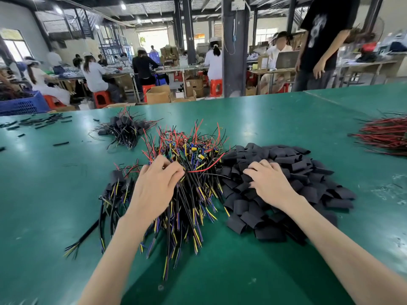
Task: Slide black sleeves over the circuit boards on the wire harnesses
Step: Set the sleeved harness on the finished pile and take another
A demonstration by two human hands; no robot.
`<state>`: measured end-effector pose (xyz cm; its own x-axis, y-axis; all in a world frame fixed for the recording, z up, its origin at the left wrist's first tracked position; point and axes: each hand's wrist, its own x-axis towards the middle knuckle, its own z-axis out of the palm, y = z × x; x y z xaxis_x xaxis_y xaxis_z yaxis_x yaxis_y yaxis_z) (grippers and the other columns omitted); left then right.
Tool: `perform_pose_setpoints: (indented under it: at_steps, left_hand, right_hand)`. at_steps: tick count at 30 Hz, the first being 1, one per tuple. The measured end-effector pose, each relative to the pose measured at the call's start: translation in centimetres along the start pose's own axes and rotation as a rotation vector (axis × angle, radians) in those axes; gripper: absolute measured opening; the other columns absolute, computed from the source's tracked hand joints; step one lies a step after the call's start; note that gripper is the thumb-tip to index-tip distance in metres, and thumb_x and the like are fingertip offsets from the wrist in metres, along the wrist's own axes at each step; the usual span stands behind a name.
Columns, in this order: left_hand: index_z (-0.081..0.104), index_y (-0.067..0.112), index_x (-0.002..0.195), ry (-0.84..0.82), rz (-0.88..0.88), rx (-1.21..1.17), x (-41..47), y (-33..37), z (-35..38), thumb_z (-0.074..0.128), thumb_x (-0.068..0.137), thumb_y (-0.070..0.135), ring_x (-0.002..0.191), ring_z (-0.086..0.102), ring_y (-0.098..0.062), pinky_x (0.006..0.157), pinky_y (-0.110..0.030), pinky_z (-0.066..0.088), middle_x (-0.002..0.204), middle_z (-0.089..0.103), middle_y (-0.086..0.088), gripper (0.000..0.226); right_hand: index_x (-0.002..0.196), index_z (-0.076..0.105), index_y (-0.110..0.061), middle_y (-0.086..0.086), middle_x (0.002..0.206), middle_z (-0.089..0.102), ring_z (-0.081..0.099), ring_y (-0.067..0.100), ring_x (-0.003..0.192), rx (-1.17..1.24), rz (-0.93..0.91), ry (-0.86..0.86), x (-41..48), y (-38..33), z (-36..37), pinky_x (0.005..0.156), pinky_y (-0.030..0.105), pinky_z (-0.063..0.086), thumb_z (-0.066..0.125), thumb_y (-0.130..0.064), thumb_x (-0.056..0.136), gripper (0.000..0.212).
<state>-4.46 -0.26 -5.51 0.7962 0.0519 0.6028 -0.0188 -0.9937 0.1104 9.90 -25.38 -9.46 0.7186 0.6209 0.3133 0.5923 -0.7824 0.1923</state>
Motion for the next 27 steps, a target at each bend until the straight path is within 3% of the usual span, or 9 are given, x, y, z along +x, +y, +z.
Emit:
perform_pose_setpoints:
  at_steps: [4, 10, 16, 27]
  left_hand:
    - [0.067, 0.016, 0.09, 0.046, -0.024, -0.027, -1.2, 0.0, 0.8, 0.039, 0.095, 0.033, 0.075, 0.057, -0.024, 0.074, -0.037, 0.037, 0.09, 0.055, -0.002, 0.034]
    - [0.065, 0.016, 0.089, 0.141, -0.059, -0.056, -1.8, 0.0, 1.0, 0.047, 0.095, 0.025, 0.079, 0.056, -0.023, 0.075, -0.033, 0.03, 0.092, 0.054, 0.0, 0.02]
    - [0.065, 0.016, 0.09, 0.168, -0.083, -0.078, -1.8, 0.3, 0.9, 0.036, 0.097, 0.034, 0.076, 0.055, -0.023, 0.075, -0.035, 0.032, 0.092, 0.054, -0.001, 0.035]
    - [0.067, 0.018, 0.09, 0.129, -0.025, -0.124, -2.2, 0.9, 1.3, 0.049, 0.094, 0.025, 0.076, 0.055, -0.017, 0.077, -0.037, 0.038, 0.094, 0.056, 0.002, 0.02]
  right_hand:
    - [0.13, 0.043, -0.019, 0.0, 0.126, 0.047, 0.04, 0.025, 0.117, -0.015, 0.057, 0.08, -0.1, -0.3, -0.4, 0.095, 0.036, 0.029, 0.042, -0.037, 0.097, 0.037]
    - [0.113, 0.057, 0.0, 0.013, 0.105, 0.056, 0.057, 0.033, 0.09, 0.266, -0.055, 0.341, -0.9, -1.9, -2.6, 0.08, 0.042, 0.05, 0.071, -0.011, 0.081, 0.037]
    - [0.128, 0.047, 0.001, 0.014, 0.12, 0.05, 0.049, 0.031, 0.112, 0.474, -0.076, 0.216, -1.0, -3.1, -2.5, 0.097, 0.03, 0.034, 0.059, -0.007, 0.09, 0.04]
    - [0.126, 0.049, -0.002, 0.007, 0.118, 0.051, 0.049, 0.023, 0.108, 0.712, 0.0, 0.254, -1.5, -3.6, -3.9, 0.092, 0.026, 0.033, 0.053, -0.017, 0.094, 0.035]
